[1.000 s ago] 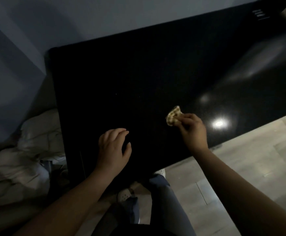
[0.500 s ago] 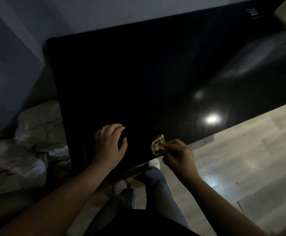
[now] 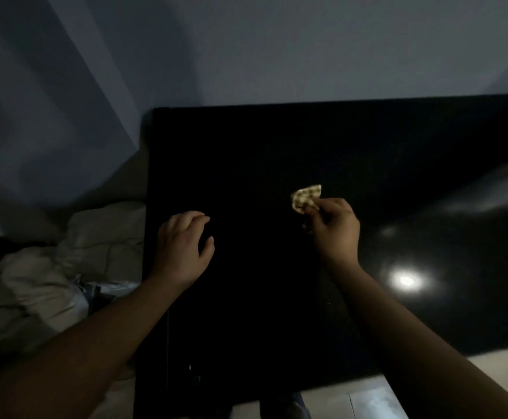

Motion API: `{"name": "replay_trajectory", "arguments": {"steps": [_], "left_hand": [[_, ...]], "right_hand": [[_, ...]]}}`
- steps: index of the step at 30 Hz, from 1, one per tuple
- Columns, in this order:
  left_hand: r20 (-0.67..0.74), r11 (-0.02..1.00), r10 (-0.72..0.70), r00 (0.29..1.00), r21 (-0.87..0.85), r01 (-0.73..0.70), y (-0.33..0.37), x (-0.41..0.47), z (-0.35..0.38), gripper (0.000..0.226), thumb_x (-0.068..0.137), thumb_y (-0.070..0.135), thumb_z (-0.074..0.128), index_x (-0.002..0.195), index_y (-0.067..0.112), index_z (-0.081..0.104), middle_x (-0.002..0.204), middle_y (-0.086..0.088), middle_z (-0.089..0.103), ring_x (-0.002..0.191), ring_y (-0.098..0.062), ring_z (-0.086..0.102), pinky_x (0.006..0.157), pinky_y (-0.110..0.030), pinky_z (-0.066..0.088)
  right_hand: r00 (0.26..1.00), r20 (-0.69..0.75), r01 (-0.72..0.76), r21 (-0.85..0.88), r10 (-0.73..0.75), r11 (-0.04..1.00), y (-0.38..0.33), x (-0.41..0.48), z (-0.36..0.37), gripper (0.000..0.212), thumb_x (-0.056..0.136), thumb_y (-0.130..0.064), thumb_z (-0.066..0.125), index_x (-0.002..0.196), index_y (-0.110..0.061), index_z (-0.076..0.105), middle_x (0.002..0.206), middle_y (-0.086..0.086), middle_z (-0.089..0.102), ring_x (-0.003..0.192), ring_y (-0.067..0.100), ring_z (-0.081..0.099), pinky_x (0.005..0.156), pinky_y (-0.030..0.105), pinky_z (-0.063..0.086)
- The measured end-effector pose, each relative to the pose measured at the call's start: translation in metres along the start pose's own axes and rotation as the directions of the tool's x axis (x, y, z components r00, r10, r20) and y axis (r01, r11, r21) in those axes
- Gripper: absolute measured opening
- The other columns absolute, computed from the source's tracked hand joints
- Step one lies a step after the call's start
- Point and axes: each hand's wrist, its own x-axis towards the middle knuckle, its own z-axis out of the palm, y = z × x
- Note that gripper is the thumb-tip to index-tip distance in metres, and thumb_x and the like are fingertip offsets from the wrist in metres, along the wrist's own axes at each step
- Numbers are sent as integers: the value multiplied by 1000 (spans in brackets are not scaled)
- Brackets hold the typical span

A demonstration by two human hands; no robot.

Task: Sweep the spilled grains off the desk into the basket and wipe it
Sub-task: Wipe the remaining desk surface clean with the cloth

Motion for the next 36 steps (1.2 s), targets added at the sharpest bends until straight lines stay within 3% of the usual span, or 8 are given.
{"name": "replay_trajectory", "arguments": {"steps": [8,13,17,21,26,30,33,36], "left_hand": [[-128,997,-34,991,64,43,-36,87,8,46,85,38,46,117,9,62,119,-9,58,106,-32,52,87,-43,44],[-166,989,-14,986,140,38,-38,100,9,45,86,40,45,121,14,60,122,-6,56,111,-28,49,91,-42,38],[-141,985,-29,990,166,53,-38,101,9,46,83,40,48,121,17,60,125,-2,55,113,-25,48,94,-40,34],[-133,986,-26,991,159,48,-37,102,11,46,86,39,48,124,17,59,129,-1,54,117,-24,48,96,-42,35],[-129,982,-35,991,178,58,-35,104,13,46,84,39,48,124,18,59,129,1,54,117,-23,47,96,-41,34],[-122,977,-45,992,200,68,-35,104,12,48,84,41,46,124,18,59,129,1,55,117,-23,46,97,-40,32],[-121,976,-42,992,208,66,-35,103,11,48,84,41,45,124,18,59,129,1,55,117,-22,47,97,-40,32],[-121,977,-40,992,204,64,-35,104,11,48,85,42,45,124,18,59,129,1,55,117,-23,47,96,-40,32]], "right_hand": [[992,46,116,-49,-114,992,-8,133,37,25,91,-15,62,114,-6,68,107,9,60,97,21,60,93,39,49],[987,-10,156,-138,-159,978,-12,203,73,25,91,-17,61,113,-8,68,108,9,62,95,17,59,86,24,45],[978,-29,194,-261,-209,946,-16,254,100,24,89,-21,58,105,-10,71,106,12,65,97,26,62,85,33,50],[990,-64,105,-298,-129,949,-16,293,119,28,93,-22,55,116,-11,68,117,13,62,105,28,59,92,35,47],[985,23,166,-340,-168,926,-7,283,135,24,86,-21,62,106,-11,73,107,13,67,99,32,61,83,32,45],[920,206,374,-219,-332,901,-10,222,128,20,82,-22,70,99,-12,75,102,8,67,94,26,63,85,34,50],[901,326,346,-135,-288,929,-16,197,111,17,84,-15,71,100,-9,75,104,7,66,95,20,62,87,31,49],[944,132,321,-146,-303,936,-18,209,95,15,85,-12,68,96,-3,74,97,13,67,89,26,64,82,31,49]]}}
